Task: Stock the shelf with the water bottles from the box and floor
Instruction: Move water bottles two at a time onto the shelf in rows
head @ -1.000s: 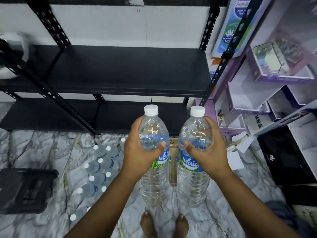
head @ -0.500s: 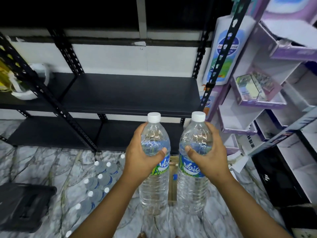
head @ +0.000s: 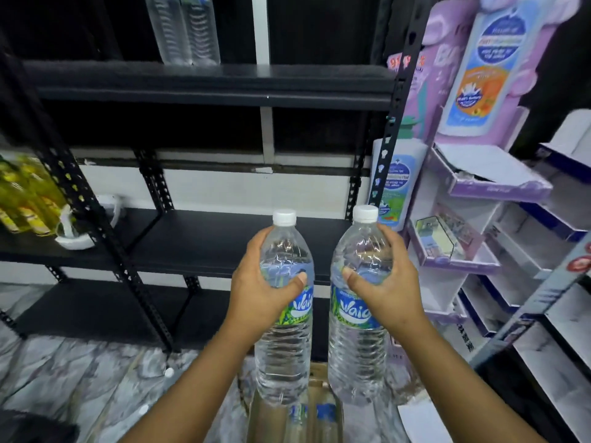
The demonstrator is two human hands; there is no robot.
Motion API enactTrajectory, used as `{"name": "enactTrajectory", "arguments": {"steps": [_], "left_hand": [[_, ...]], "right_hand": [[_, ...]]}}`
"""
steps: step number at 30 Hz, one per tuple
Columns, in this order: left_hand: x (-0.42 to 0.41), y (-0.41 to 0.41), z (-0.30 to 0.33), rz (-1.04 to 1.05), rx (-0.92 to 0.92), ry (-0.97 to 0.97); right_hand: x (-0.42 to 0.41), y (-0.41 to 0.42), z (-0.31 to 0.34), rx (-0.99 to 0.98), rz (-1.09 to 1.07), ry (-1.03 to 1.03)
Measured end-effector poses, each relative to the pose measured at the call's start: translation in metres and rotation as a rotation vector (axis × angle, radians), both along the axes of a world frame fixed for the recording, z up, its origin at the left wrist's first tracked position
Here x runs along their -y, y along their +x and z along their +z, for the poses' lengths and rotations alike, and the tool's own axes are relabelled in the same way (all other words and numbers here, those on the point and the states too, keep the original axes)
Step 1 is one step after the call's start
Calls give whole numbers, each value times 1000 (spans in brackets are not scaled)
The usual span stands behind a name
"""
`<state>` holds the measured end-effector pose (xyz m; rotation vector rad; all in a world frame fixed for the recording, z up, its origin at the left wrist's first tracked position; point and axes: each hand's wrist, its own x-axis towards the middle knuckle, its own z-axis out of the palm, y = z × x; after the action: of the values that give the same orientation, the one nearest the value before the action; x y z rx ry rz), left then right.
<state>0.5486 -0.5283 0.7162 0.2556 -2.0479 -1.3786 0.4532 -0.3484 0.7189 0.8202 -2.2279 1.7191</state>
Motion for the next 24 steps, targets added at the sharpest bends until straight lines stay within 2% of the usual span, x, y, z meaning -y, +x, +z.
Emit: {"name": "enactTrajectory", "arguments": {"steps": [12,24], "left_hand": [[13,4,71,21,-140,-55],[123,-29,122,-6,-268,-99]], "right_hand": [[16,-1,76,-154,19,-46],[118,-26,131,-271,3,-79]]}}
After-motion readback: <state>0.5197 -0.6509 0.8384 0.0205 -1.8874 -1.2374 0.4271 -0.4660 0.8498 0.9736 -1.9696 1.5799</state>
